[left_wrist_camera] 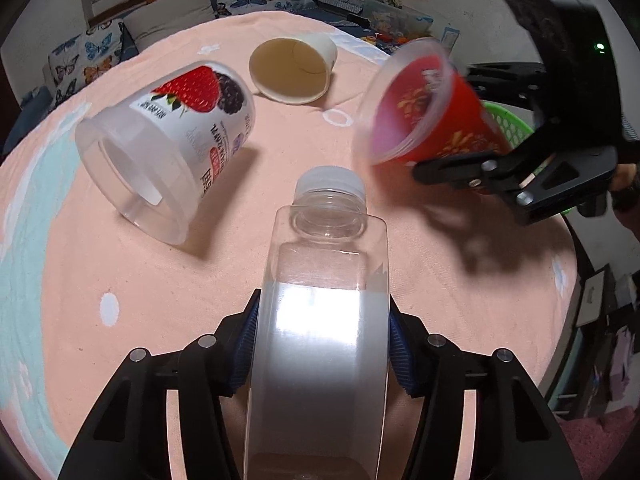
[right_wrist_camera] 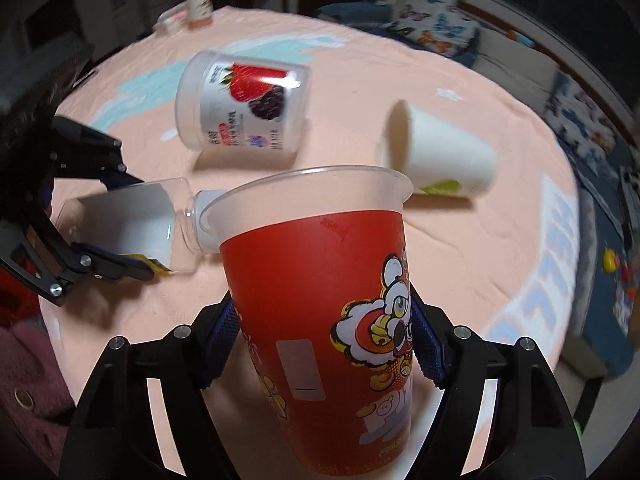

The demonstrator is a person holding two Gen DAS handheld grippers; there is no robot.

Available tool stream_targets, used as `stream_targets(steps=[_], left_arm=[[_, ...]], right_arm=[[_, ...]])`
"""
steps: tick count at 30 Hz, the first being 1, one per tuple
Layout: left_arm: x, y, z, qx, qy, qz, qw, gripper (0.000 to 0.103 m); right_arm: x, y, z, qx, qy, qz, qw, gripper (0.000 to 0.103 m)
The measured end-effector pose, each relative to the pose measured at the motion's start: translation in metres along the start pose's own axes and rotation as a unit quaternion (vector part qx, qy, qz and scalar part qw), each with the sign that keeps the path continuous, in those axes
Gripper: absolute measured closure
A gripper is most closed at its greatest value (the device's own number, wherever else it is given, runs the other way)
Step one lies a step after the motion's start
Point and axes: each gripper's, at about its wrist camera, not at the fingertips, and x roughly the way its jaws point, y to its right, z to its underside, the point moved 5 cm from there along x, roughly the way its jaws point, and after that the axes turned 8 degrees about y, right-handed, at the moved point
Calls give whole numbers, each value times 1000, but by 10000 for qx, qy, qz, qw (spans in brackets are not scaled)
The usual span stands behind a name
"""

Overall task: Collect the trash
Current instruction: 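Carry cup and bottle to the wastebasket and open both grippers over it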

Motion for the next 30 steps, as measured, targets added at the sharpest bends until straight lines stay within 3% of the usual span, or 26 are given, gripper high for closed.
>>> stream_targets(steps=[7, 10, 15, 19, 23, 30], left_arm=[[-9, 35, -18, 236, 265, 312, 9989, 50], [-10, 59, -34, 367, 407, 543, 9970, 50], [-10, 103, -61, 525, 607, 895, 9927, 49], [-4, 140, -86, 683, 746, 1128, 9885, 49], [6, 167, -107, 776, 773, 1269, 9858, 49], [27, 217, -142, 978, 837, 1438, 9812, 49]], right_arm=[[-77, 44, 41, 1059, 489, 664, 9909, 30], [-111, 73, 67, 1442, 556, 1103, 9818, 30], [-156, 128, 128, 2171, 402, 1913, 9564, 29], [-164, 159, 180, 2645, 135, 2324, 9359, 29], [-160, 180, 224, 3127, -77, 2466, 9172, 29], [-156, 198, 266, 3526, -294, 2627, 8977, 24]])
